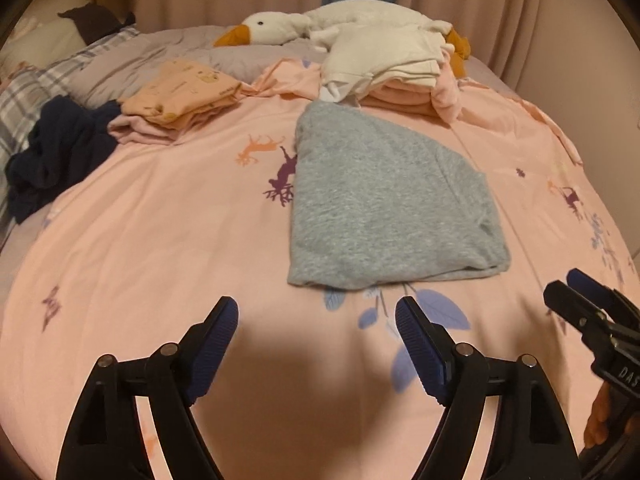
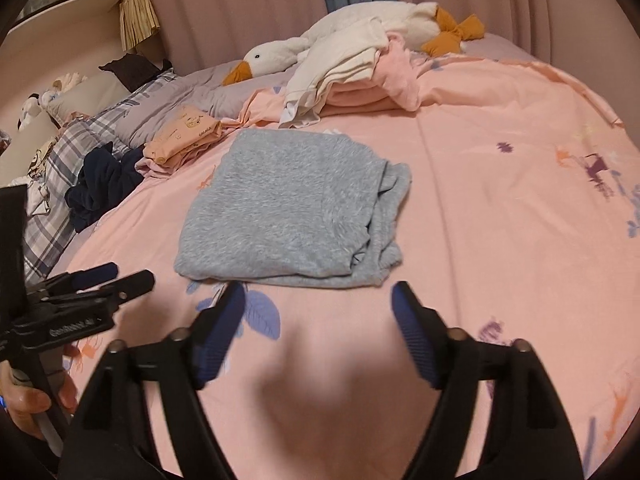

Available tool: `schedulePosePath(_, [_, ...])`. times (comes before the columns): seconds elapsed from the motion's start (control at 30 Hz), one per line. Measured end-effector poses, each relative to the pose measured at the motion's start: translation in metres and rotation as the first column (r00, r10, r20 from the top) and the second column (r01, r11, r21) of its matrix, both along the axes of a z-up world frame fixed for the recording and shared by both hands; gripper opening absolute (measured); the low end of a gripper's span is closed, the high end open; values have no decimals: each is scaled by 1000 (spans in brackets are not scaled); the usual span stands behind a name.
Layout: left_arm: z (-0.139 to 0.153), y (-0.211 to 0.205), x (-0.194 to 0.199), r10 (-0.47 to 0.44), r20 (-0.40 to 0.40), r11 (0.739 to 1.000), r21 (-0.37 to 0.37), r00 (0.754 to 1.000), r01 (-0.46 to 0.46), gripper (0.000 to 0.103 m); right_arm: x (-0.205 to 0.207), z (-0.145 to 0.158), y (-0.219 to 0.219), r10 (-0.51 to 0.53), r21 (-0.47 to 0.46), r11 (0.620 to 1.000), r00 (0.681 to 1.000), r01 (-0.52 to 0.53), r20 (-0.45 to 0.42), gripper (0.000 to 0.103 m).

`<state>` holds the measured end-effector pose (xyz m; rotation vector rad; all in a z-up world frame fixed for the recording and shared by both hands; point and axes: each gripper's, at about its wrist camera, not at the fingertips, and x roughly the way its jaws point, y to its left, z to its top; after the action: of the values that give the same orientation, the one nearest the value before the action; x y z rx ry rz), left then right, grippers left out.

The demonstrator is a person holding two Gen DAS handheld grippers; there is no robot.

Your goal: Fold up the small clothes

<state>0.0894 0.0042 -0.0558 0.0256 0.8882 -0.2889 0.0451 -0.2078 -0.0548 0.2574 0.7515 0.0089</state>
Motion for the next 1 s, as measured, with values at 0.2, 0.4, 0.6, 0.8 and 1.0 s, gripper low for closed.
schedulePosePath(0.2, [18,3,-21,29,26,999,33,999,-30,95,-20,20,8,17,-19,1000,999,-16,37,103])
schedulePosePath(0.4, [27,6,-30,28,5,999,29,1000,-28,95,-31,40,17,8,-60,998,998,-3,68,103])
schedulePosePath(0.6, [33,8,-39,56,29,997,49,998,-57,95,-37,49,17,-13,-65,998,997,18,78,103])
schedulePosePath(0.8, [33,10,-40,71,28,996,51,997,-72,95,-35,45,18,-27,-51,998,998,30,57,103])
schedulePosePath(1.0, [34,10,-42,79,40,994,73,996,-81,95,-34,45,21,-18,-53,998,998,21,54,103])
